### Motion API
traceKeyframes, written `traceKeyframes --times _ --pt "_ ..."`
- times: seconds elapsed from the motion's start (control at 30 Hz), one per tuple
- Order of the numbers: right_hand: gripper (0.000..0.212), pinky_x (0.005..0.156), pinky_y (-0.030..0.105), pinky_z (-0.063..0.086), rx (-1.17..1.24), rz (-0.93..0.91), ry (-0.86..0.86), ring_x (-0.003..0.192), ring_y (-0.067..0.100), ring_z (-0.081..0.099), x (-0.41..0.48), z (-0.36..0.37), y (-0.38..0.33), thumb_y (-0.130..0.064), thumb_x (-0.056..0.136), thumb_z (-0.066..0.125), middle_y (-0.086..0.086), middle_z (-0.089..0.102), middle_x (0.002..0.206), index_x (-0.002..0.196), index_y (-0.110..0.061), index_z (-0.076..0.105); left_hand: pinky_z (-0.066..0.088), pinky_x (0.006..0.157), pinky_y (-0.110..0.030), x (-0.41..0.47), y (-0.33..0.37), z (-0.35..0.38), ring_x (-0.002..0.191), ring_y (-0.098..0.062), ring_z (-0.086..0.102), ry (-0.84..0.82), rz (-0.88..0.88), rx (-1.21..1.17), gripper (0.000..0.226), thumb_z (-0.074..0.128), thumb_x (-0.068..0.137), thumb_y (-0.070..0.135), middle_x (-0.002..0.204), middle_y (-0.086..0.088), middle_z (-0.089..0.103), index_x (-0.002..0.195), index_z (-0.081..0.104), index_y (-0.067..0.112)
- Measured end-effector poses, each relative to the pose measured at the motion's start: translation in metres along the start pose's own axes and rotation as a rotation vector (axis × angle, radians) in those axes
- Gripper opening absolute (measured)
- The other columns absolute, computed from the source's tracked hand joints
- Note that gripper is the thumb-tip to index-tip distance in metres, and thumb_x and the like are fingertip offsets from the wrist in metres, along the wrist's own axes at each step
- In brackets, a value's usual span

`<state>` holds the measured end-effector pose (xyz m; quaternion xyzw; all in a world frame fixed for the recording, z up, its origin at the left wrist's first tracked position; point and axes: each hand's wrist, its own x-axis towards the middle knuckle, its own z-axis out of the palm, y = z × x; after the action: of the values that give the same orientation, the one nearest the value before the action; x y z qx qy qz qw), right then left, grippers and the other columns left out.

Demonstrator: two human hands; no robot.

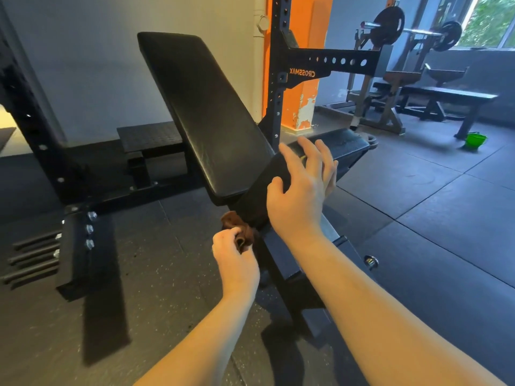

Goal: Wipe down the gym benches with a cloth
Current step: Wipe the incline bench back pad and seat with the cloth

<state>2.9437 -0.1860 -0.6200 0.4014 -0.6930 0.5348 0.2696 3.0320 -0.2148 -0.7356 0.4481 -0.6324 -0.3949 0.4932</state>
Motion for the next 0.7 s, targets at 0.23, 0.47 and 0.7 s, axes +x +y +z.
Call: traceKeyframes --times 0.23,0.47,0.7 --pt "0.042 0.117 0.064 0.026 0.047 0.023 0.013 0.147 0.022 0.027 -0.001 0.003 -0.002 -0.016 0.086 0.066 -0.002 0.048 0.150 0.127 -0.028 0.068 0.043 0.109 -0.024 0.012 -0.007 -0.001 0.117 -0.013 0.050 -0.014 -0.013 -0.057 0.027 0.059 0.100 0.005 0.125 0.003 0.051 0.121 0.058 0.021" --pt "0.044 0.118 0.062 0.023 0.042 -0.031 0.001 0.149 0.021 0.025 -0.003 0.000 0.006 -0.014 0.087 0.068 -0.004 0.046 0.151 0.129 -0.028 0.067 0.036 0.115 -0.040 0.027 -0.056 -0.012 0.132 -0.025 0.053 -0.060 -0.481 0.017 0.042 0.055 0.104 0.020 0.143 -0.005 0.056 0.145 0.052 0.013" --pt "0.034 0.124 0.059 -0.001 0.014 -0.263 -0.113 0.152 0.022 0.027 -0.035 -0.002 -0.011 -0.006 0.088 0.063 0.001 0.054 0.149 0.117 -0.020 0.075 0.048 0.108 -0.041 0.039 -0.021 0.000 0.118 -0.024 0.061 0.021 -0.480 -0.136 0.031 0.050 0.107 0.029 0.128 -0.004 0.064 0.132 0.062 0.014"
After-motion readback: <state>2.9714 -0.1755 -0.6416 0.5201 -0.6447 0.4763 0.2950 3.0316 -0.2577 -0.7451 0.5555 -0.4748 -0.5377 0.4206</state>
